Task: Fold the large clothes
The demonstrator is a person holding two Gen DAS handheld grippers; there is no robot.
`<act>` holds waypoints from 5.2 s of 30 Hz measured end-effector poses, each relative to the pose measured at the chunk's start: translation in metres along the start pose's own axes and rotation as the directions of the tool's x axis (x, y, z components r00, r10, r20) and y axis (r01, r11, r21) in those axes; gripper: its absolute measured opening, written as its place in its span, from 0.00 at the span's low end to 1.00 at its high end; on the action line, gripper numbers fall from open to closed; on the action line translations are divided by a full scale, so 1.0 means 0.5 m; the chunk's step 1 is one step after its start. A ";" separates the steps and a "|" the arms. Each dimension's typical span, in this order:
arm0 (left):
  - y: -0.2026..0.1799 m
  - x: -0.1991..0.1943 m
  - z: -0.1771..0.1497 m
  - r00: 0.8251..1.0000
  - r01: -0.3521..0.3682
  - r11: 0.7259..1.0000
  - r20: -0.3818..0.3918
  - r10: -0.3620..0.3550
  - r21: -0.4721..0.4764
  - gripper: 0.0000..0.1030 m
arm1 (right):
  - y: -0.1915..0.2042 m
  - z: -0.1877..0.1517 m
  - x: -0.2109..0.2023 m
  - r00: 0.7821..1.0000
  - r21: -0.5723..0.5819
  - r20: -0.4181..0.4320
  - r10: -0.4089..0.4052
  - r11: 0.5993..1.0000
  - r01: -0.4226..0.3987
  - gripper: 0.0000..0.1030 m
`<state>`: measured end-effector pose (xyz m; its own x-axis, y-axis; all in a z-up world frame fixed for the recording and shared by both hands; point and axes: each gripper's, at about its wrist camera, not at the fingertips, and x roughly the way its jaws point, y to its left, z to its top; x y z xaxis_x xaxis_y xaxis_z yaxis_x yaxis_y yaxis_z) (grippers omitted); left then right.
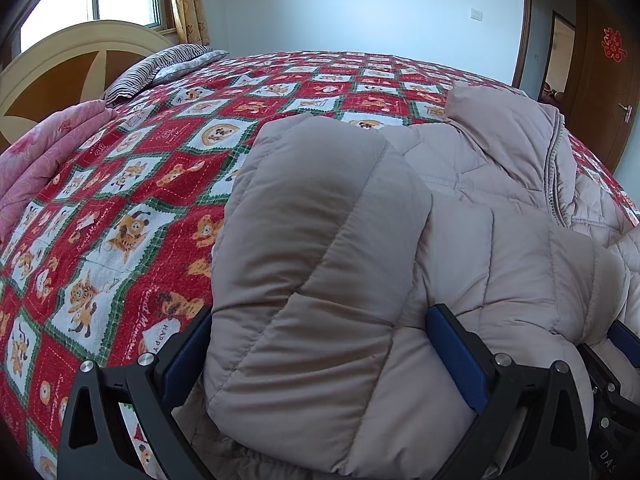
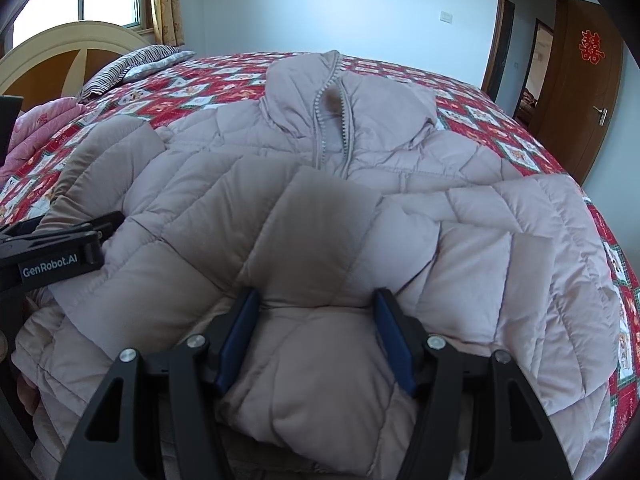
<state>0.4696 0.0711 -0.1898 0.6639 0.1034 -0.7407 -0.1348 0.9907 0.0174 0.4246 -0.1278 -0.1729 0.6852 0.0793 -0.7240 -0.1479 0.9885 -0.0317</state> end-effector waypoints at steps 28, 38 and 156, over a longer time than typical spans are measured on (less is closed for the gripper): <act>-0.306 0.120 0.418 0.999 0.044 0.993 -0.026 -0.042 0.112 0.99 | -0.010 -0.004 -0.005 0.999 0.031 0.027 0.035 0.999 -0.036 0.66; -0.285 0.175 0.364 0.975 0.178 0.970 -0.163 -0.151 0.168 0.36 | -0.050 0.001 -0.020 0.988 0.108 0.051 0.146 0.983 -0.151 0.69; -0.262 0.139 0.309 0.999 0.030 0.956 0.010 -0.035 0.292 0.91 | -0.291 0.309 0.190 0.963 0.139 -0.200 0.183 0.978 -0.157 0.48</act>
<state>0.6470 -0.0380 -0.1401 0.6754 0.0698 -0.7341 0.1059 0.9760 0.1902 0.6217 -0.2439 -0.1306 0.4903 0.2311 -0.8403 -0.1527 0.9721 0.1782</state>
